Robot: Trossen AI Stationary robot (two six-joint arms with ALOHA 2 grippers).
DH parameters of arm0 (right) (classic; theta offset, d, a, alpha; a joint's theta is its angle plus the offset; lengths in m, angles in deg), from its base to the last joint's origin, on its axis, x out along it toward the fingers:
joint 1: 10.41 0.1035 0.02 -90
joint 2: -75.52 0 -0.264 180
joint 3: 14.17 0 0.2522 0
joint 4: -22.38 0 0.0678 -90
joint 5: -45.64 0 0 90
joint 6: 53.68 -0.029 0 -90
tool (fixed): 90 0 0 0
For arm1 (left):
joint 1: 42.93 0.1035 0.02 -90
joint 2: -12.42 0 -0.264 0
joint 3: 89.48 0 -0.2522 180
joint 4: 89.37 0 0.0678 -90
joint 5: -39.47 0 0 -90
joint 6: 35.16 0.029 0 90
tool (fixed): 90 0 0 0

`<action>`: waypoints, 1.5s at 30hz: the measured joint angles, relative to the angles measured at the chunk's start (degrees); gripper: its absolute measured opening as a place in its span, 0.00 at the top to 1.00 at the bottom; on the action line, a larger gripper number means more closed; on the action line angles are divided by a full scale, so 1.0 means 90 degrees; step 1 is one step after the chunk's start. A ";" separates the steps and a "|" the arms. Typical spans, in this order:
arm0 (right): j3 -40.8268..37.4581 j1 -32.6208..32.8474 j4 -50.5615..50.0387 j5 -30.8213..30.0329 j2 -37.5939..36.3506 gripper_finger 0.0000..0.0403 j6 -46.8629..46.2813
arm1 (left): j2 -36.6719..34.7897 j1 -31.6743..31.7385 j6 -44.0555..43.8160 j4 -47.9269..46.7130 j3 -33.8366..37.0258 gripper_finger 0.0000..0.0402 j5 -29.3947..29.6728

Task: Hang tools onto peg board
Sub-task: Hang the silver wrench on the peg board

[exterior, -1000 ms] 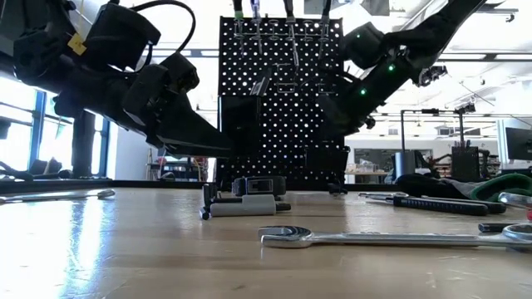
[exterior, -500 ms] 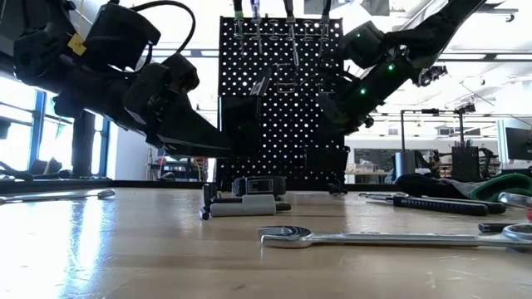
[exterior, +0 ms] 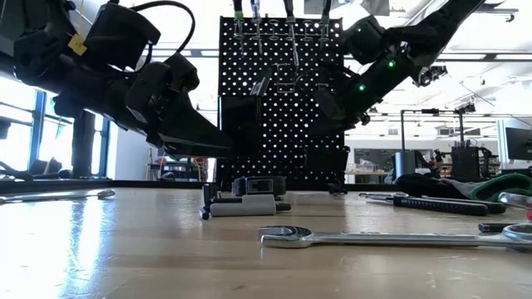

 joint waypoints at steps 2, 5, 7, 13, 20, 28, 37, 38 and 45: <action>0.0000 0.0065 0.0000 0.0000 -0.0001 0.56 0.0048 | 0.0000 0.0000 -0.0024 0.0002 0.0000 0.53 0.0002; 0.0000 0.0175 0.0002 0.0000 -0.0004 0.56 0.0096 | 0.0000 0.0000 -0.0028 0.0005 0.0000 0.53 0.0002; 0.0000 0.0257 0.0002 0.0000 -0.0004 0.56 0.0116 | 0.0000 0.0000 -0.0028 0.0013 0.0000 0.53 0.0002; 0.0000 0.0568 -0.0008 -0.0001 -0.0244 0.56 0.0116 | 0.0000 0.0000 -0.0033 0.0015 0.0000 0.53 0.0007; 0.0000 0.1193 -0.0799 0.0000 -0.1105 0.56 0.0097 | 0.0000 0.0000 -0.0026 0.0002 -0.0148 0.53 0.0010; 0.0000 0.2226 -0.3001 0.0471 -0.2159 0.56 -0.0951 | 0.0000 0.0000 0.0150 -0.0005 -0.0361 0.53 0.0007; 0.0000 0.3469 -0.4838 0.1582 -0.2222 0.56 -0.2839 | 0.0000 0.0000 0.0312 -0.0024 -0.0689 0.53 0.0007; 0.0000 0.3636 -0.4957 0.1585 -0.2164 0.56 -0.3034 | 0.0001 0.0000 0.0314 -0.0027 -0.0728 0.53 0.0007; -0.0001 0.4927 -0.5282 0.1578 -0.1748 0.56 -0.4186 | 0.0335 0.0000 0.0314 -0.0040 -0.1007 0.53 -0.0012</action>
